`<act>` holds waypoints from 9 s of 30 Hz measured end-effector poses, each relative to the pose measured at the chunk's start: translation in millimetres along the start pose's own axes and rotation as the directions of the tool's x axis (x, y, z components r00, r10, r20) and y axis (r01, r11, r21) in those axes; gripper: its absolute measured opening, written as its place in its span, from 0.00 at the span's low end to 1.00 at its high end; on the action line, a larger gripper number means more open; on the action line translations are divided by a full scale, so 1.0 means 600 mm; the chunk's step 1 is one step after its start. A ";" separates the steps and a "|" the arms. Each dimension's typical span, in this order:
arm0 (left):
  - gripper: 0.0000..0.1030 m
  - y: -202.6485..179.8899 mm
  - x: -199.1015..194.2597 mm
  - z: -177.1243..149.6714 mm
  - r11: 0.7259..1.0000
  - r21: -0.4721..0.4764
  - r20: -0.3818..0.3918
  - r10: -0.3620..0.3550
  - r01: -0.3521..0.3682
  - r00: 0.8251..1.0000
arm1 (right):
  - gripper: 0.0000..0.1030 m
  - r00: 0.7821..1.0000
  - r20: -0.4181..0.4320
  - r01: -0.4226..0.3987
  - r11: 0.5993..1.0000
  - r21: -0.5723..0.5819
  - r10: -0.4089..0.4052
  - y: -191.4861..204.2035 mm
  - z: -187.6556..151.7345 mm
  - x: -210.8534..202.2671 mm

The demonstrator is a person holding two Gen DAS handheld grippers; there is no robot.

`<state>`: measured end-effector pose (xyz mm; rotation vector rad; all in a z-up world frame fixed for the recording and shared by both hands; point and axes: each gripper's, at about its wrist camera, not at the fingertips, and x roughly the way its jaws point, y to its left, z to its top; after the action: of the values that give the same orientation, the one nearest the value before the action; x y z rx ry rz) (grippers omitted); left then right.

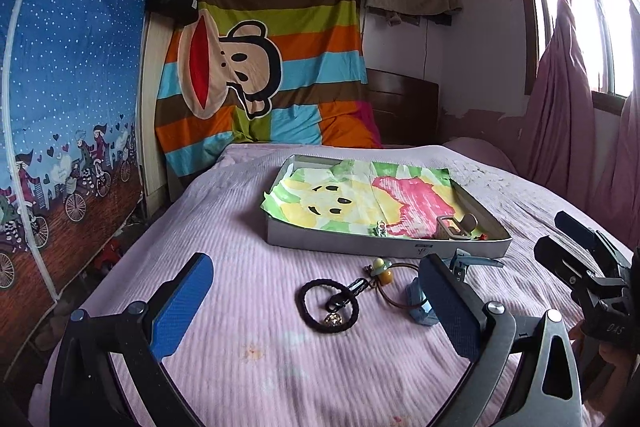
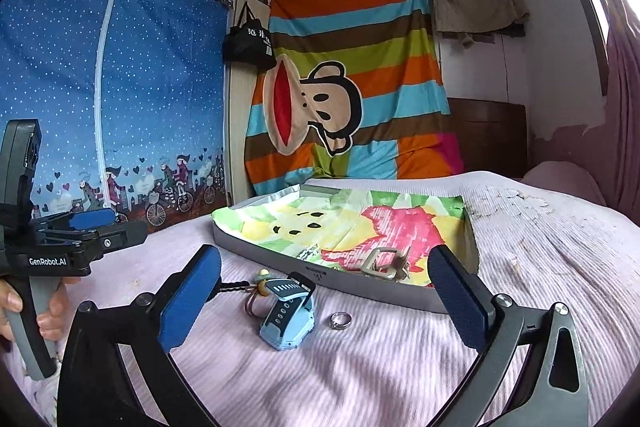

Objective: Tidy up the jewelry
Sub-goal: 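Grasp the blue smartwatch with the right tool while the left tool grasps the black hair tie, then carry the smartwatch with the right tool while the left tool carries the hair tie to the box, then open the right tool over the box while the left tool releases the hair tie there, then pull both open tools back from the box toward the remaining items, then grasp the silver ring with the right tool while the left tool grasps the black snap clip, then carry the ring with the right tool while the left tool carries the black clip over the box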

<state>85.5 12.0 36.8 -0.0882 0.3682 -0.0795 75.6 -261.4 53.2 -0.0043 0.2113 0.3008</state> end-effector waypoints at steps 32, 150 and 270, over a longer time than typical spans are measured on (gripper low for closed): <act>0.57 0.040 0.117 -0.049 0.969 -0.182 -0.323 -0.217 0.164 0.921 | 0.62 0.931 -0.336 -0.143 0.989 0.028 0.144 0.025 -0.075 0.135; 0.95 0.026 0.086 0.043 0.983 -0.170 -0.031 -0.067 0.061 0.997 | 0.88 0.999 0.028 -0.032 0.996 0.085 0.030 -0.022 0.043 0.078; 0.16 -0.016 0.124 -0.076 0.959 -0.122 -0.311 -0.281 0.255 0.908 | 0.18 0.946 -0.303 -0.076 0.987 0.143 0.117 -0.072 -0.098 0.133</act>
<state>137.5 -7.7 -30.9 -0.2053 0.6903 -0.3563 150.5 -281.7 -21.9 0.0880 0.5457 0.3837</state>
